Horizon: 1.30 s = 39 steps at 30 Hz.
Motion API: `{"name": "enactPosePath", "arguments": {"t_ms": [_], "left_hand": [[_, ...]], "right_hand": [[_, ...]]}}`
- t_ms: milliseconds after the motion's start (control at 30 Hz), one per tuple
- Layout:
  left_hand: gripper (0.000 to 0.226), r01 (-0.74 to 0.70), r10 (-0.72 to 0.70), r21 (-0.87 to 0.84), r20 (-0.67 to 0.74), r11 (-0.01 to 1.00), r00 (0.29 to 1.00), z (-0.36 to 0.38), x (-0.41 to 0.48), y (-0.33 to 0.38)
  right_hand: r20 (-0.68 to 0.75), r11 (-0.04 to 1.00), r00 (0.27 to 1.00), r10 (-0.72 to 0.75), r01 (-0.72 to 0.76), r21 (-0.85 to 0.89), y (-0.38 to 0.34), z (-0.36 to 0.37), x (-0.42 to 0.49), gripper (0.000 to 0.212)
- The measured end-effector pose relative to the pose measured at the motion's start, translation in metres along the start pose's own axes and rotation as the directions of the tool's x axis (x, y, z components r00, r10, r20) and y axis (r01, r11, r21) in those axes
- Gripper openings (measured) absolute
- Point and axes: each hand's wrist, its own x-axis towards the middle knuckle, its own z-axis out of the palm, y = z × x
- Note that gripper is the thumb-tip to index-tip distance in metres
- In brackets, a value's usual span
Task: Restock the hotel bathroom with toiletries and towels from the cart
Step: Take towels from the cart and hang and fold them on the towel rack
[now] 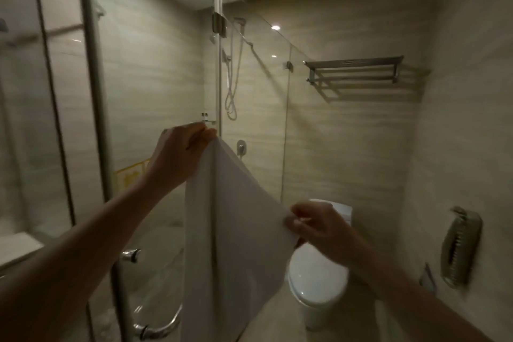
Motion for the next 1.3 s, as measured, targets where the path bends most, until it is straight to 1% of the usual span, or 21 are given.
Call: {"name": "enactPosePath", "arguments": {"t_ms": [33, 100, 167, 233, 333, 367, 433, 500, 567, 633, 700, 767, 867, 933, 1000, 1067, 1133, 1167, 1267, 1300], "left_hand": [[0.032, 0.007, -0.007, 0.018, 0.007, 1.0, 1.0, 0.008, 0.003, -0.006], [0.035, 0.008, -0.008, 0.001, 0.051, 1.0, 0.999, 0.039, 0.013, -0.026], [0.034, -0.038, 0.038, -0.003, 0.132, 0.999, 0.991, 0.069, 0.019, -0.041], [0.032, -0.142, 0.147, -0.041, 0.191, 0.989, 0.97, 0.097, 0.024, -0.053], [0.05, -0.275, 0.281, -0.059, 0.27, 0.96, 0.921, 0.135, 0.039, -0.071], [0.052, -0.315, 0.321, -0.07, 0.281, 0.947, 0.904, 0.149, 0.044, -0.076], [0.046, -0.381, 0.393, -0.1, 0.284, 0.919, 0.875, 0.176, 0.058, -0.084], [0.039, -0.428, 0.447, -0.13, 0.267, 0.894, 0.853, 0.206, 0.072, -0.088], [0.038, -0.449, 0.469, -0.135, 0.267, 0.883, 0.842, 0.239, 0.088, -0.094], [0.04, -0.422, 0.444, -0.138, 0.277, 0.896, 0.852, 0.273, 0.105, -0.101], [0.036, -0.371, 0.398, -0.144, 0.295, 0.917, 0.869, 0.308, 0.123, -0.105], [0.028, -0.304, 0.339, -0.156, 0.316, 0.94, 0.886, 0.341, 0.144, -0.106], [0.015, -0.169, 0.223, -0.188, 0.322, 0.967, 0.92, 0.385, 0.173, -0.109], [0.017, -0.1, 0.161, -0.204, 0.312, 0.974, 0.936, 0.412, 0.191, -0.112], [0.017, -0.064, 0.139, -0.227, 0.329, 0.972, 0.934, 0.436, 0.209, -0.115], [0.017, -0.045, 0.126, -0.223, 0.363, 0.974, 0.923, 0.459, 0.224, -0.119], [0.02, -0.023, 0.102, -0.214, 0.363, 0.976, 0.926, 0.483, 0.24, -0.128], [0.022, -0.002, 0.083, -0.223, 0.355, 0.975, 0.931, 0.495, 0.249, -0.134], [0.026, 0.095, 0.02, -0.279, 0.384, 0.956, 0.923, 0.53, 0.279, -0.154], [0.026, 0.102, 0.018, -0.276, 0.401, 0.956, 0.916, 0.542, 0.29, -0.161]], "right_hand": [[-0.051, 1.0, 0.999, -0.008, 0.007, -0.019, 0.001, -0.01, 0.004, 0.025], [-0.148, 0.994, 0.989, -0.003, -0.013, -0.109, 0.013, -0.031, 0.015, 0.022], [-0.186, 0.971, 0.983, 0.006, -0.05, -0.234, 0.026, -0.052, 0.028, 0.028], [-0.215, 0.926, 0.976, 0.021, -0.1, -0.364, 0.039, -0.073, 0.041, 0.033], [-0.253, 0.87, 0.967, 0.041, -0.158, -0.466, 0.057, -0.104, 0.063, 0.021], [-0.256, 0.846, 0.966, 0.044, -0.172, -0.504, 0.063, -0.114, 0.071, 0.019], [-0.247, 0.787, 0.968, 0.032, -0.177, -0.591, 0.079, -0.136, 0.085, 0.018], [-0.239, 0.711, 0.971, 0.009, -0.174, -0.682, 0.099, -0.156, 0.1, 0.023], [-0.249, 0.646, 0.968, -0.039, -0.165, -0.745, 0.121, -0.177, 0.117, 0.029], [-0.255, 0.598, 0.962, -0.096, -0.149, -0.788, 0.145, -0.199, 0.134, 0.032], [-0.256, 0.581, 0.961, -0.102, -0.151, -0.8, 0.172, -0.224, 0.149, 0.026], [-0.251, 0.591, 0.966, -0.061, -0.168, -0.789, 0.199, -0.25, 0.164, 0.02], [-0.205, 0.554, 0.979, 0.015, -0.179, -0.813, 0.236, -0.285, 0.187, 0.024], [-0.197, 0.51, 0.979, 0.051, -0.195, -0.837, 0.258, -0.304, 0.206, 0.021], [-0.204, 0.452, 0.972, 0.115, -0.235, -0.861, 0.278, -0.317, 0.226, 0.015], [-0.197, 0.359, 0.966, 0.168, -0.246, -0.901, 0.297, -0.325, 0.245, 0.004], [-0.2, 0.273, 0.969, 0.147, -0.234, -0.933, 0.315, -0.335, 0.264, 0.009], [-0.211, 0.248, 0.97, 0.116, -0.234, -0.94, 0.323, -0.341, 0.274, 0.011], [-0.264, 0.248, 0.964, 0.03, -0.263, -0.932, 0.351, -0.356, 0.306, 0.004], [-0.277, 0.24, 0.961, 0.013, -0.271, -0.932, 0.361, -0.361, 0.318, 0.003]]}}
